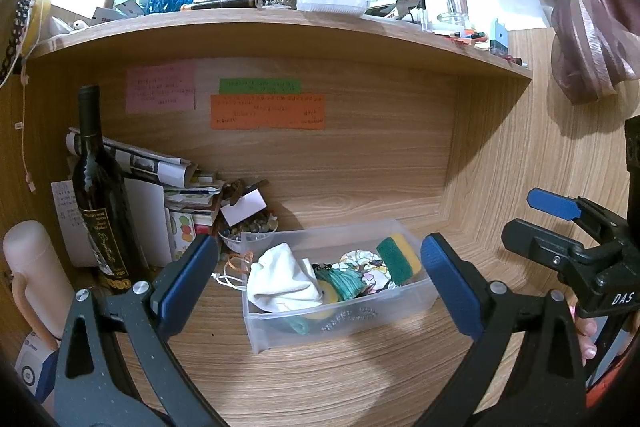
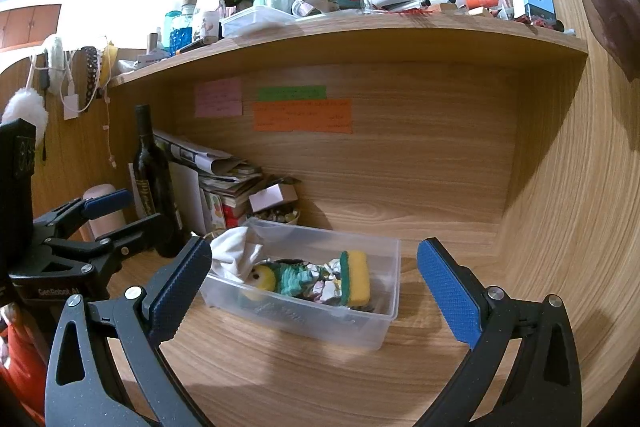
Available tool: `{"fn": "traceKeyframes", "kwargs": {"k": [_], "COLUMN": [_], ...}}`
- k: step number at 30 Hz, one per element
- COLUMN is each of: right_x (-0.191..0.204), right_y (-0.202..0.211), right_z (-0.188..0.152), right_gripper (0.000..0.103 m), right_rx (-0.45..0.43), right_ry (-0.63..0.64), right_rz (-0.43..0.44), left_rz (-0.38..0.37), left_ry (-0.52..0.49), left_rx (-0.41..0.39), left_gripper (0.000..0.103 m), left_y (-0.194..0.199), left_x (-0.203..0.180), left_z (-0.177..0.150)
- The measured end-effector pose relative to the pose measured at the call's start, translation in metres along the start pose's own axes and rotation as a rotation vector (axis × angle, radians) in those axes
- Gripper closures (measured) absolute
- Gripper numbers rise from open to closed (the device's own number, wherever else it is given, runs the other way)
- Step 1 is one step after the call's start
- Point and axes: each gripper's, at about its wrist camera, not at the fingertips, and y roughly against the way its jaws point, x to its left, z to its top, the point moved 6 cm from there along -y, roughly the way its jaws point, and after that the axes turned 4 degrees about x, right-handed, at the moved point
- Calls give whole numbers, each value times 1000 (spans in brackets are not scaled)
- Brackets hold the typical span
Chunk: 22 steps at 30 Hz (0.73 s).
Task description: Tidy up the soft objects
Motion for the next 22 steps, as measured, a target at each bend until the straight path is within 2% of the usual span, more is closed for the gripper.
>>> {"fn": "traceKeyframes", "kwargs": {"k": [22], "right_x": [1], "right_y": [-4], "right_z": [1], "right_gripper": [0], "right_rx": [-1], "right_ry": [-11], "right_rz": [-30], "left_rz": [-21], "left_ry": [2], "left_rx": [28], "left_gripper": [0], "left_y": [-9], "left_x": [-2], "left_z": [-4]}}
